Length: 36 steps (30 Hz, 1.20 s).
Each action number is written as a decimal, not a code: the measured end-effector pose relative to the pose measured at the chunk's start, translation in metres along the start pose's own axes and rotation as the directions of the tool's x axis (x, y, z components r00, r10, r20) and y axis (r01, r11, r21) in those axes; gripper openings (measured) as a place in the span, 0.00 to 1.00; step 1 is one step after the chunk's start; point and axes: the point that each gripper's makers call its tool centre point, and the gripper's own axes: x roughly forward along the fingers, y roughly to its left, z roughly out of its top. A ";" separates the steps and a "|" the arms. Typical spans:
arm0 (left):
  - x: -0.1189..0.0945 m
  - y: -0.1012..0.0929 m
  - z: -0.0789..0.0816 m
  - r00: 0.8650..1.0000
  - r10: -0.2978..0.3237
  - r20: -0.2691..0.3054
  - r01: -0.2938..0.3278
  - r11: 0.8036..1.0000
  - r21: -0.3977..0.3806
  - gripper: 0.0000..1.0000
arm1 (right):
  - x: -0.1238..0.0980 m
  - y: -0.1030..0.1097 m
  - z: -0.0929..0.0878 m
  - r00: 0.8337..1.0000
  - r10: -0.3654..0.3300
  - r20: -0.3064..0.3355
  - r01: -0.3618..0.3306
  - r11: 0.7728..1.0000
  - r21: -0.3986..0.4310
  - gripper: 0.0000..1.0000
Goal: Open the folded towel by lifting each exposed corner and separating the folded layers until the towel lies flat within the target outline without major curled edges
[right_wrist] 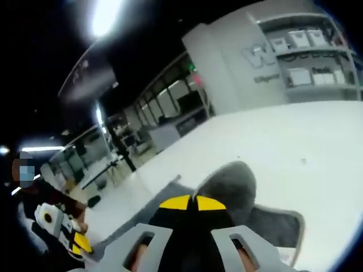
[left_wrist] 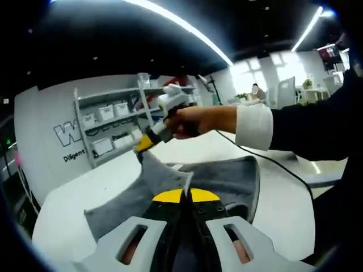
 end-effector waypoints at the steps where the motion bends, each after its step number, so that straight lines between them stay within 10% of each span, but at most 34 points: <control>1: -0.001 0.000 0.000 1.000 0.000 0.006 0.000 1.000 0.001 0.02 | 0.003 0.003 0.001 1.000 0.008 0.004 -0.008 1.000 0.000 0.00; 25: -0.038 0.014 0.018 0.974 0.052 0.220 -0.035 0.996 -0.083 0.02 | 0.067 0.053 0.018 0.995 0.087 0.054 -0.090 0.995 0.044 0.00; 36: -0.061 0.012 0.027 0.939 0.102 0.330 -0.120 0.992 0.036 0.02 | 0.100 0.084 0.025 0.985 0.167 0.038 -0.168 0.985 0.027 0.00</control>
